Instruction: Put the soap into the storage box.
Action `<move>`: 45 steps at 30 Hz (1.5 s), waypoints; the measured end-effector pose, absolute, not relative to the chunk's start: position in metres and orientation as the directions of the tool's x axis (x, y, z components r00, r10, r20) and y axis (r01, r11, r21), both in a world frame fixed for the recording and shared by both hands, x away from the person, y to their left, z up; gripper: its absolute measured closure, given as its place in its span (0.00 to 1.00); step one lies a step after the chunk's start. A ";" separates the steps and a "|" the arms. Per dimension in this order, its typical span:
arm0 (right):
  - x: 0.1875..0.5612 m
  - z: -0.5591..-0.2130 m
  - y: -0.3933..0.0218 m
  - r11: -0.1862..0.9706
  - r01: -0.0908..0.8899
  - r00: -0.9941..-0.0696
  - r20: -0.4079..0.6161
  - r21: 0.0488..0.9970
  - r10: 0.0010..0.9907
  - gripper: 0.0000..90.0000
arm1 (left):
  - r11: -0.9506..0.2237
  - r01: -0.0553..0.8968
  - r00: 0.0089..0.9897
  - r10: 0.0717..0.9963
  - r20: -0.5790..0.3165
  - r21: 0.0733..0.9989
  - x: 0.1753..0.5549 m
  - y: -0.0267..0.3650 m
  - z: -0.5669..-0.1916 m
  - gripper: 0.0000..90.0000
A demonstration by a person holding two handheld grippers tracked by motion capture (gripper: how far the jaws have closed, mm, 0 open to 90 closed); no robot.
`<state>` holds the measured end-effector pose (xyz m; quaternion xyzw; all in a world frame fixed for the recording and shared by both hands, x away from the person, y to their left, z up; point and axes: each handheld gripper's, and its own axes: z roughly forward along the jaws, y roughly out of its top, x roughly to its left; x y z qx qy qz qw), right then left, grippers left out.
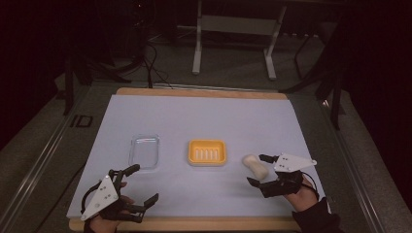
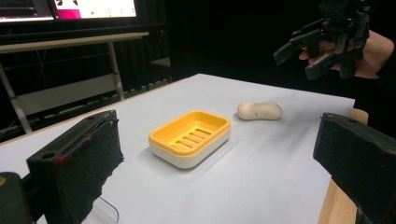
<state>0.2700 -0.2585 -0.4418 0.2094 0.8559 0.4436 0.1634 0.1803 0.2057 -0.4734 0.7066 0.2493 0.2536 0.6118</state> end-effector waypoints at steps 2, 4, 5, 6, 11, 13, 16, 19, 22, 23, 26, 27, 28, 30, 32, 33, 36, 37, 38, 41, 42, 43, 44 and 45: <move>0.272 -0.443 -0.259 0.548 0.249 -0.860 -0.077 0.799 0.504 0.17 | -0.130 0.043 0.749 0.660 0.054 0.991 0.181 0.205 -0.474 0.01; 0.273 -0.444 -0.260 0.576 0.272 -0.857 -0.078 0.771 0.509 0.17 | -0.137 0.048 0.750 0.659 0.054 0.989 0.181 0.205 -0.474 0.01; 0.273 -0.445 -0.260 0.588 0.291 -0.855 -0.071 0.755 0.514 0.17 | -0.138 0.049 0.750 0.659 0.055 0.989 0.181 0.205 -0.474 0.01; 0.273 -0.446 -0.261 0.595 0.303 -0.853 -0.067 0.744 0.518 0.17 | -0.139 0.050 0.750 0.660 0.055 0.989 0.181 0.205 -0.474 0.01; 0.272 -0.450 -0.260 0.654 0.358 -0.856 -0.045 0.667 0.515 0.17 | -0.136 0.061 0.753 0.657 0.044 0.989 0.182 0.205 -0.475 0.01; 0.271 -0.451 -0.259 0.679 0.371 -0.859 -0.043 0.633 0.510 0.17 | -0.138 0.062 0.753 0.656 0.045 0.988 0.182 0.204 -0.475 0.01; 0.271 -0.452 -0.257 0.689 0.392 -0.857 -0.031 0.609 0.515 0.16 | -0.139 0.060 0.753 0.657 0.047 0.988 0.181 0.204 -0.475 0.01; 0.275 -0.452 -0.256 0.708 0.433 -0.851 -0.006 0.558 0.525 0.17 | -0.135 0.059 0.751 0.659 0.046 0.989 0.181 0.205 -0.475 0.01; 0.280 -0.455 -0.256 0.726 0.497 -0.836 0.039 0.475 0.547 0.16 | -0.135 0.059 0.751 0.658 0.045 0.989 0.181 0.205 -0.475 0.01; 0.280 -0.455 -0.256 0.726 0.497 -0.836 0.039 0.475 0.547 0.16 | -0.130 0.061 0.754 0.656 0.040 0.990 0.181 0.206 -0.475 0.01; 0.283 -0.459 -0.255 0.739 0.531 -0.829 0.074 0.415 0.555 0.15 | -0.128 0.065 0.753 0.658 0.035 0.990 0.182 0.206 -0.475 0.01; 0.283 -0.459 -0.255 0.739 0.531 -0.829 0.074 0.415 0.555 0.15 | -0.128 0.065 0.753 0.658 0.035 0.990 0.182 0.206 -0.475 0.01; 0.284 -0.460 -0.255 0.742 0.537 -0.829 0.087 0.402 0.552 0.15 | -0.127 0.065 0.752 0.658 0.036 0.990 0.182 0.206 -0.475 0.01; 0.285 -0.461 -0.255 0.745 0.545 -0.825 0.089 0.384 0.558 0.15 | -0.127 0.062 0.752 0.658 0.037 0.990 0.181 0.206 -0.475 0.01; 0.285 -0.461 -0.255 0.747 0.548 -0.824 0.093 0.376 0.558 0.15 | -0.132 0.064 0.751 0.659 0.040 0.989 0.181 0.205 -0.475 0.01; 0.285 -0.461 -0.255 0.750 0.556 -0.822 0.103 0.359 0.560 0.15 | -0.133 0.063 0.751 0.659 0.040 0.989 0.182 0.205 -0.475 0.01; 0.286 -0.462 -0.254 0.764 0.565 -0.819 0.099 0.311 0.565 0.16 | -0.129 0.063 0.752 0.658 0.038 0.990 0.181 0.205 -0.475 0.01; 0.286 -0.462 -0.254 0.768 0.569 -0.818 0.102 0.295 0.567 0.16 | -0.127 0.063 0.753 0.658 0.037 0.990 0.181 0.206 -0.475 0.01; 0.287 -0.463 -0.254 0.769 0.576 -0.814 0.103 0.276 0.572 0.16 | -0.127 0.062 0.751 0.659 0.037 0.990 0.181 0.206 -0.475 0.01; 0.290 -0.465 -0.253 0.772 0.601 -0.798 0.107 0.207 0.593 0.16 | -0.128 0.063 0.750 0.661 0.037 0.990 0.181 0.206 -0.475 0.01; 0.290 -0.465 -0.253 0.776 0.604 -0.796 0.107 0.181 0.595 0.16 | -0.130 0.063 0.749 0.661 0.039 0.990 0.182 0.206 -0.475 0.01; 0.290 -0.466 -0.253 0.776 0.611 -0.791 0.104 0.157 0.603 0.16 | -0.129 0.064 0.750 0.661 0.038 0.990 0.182 0.206 -0.475 0.01; 0.290 -0.466 -0.253 0.779 0.613 -0.790 0.097 0.134 0.605 0.16 | -0.130 0.064 0.750 0.660 0.039 0.989 0.182 0.206 -0.475 0.01; 0.291 -0.466 -0.253 0.779 0.615 -0.789 0.094 0.125 0.608 0.16 | -0.132 0.064 0.750 0.661 0.040 0.989 0.182 0.206 -0.475 0.01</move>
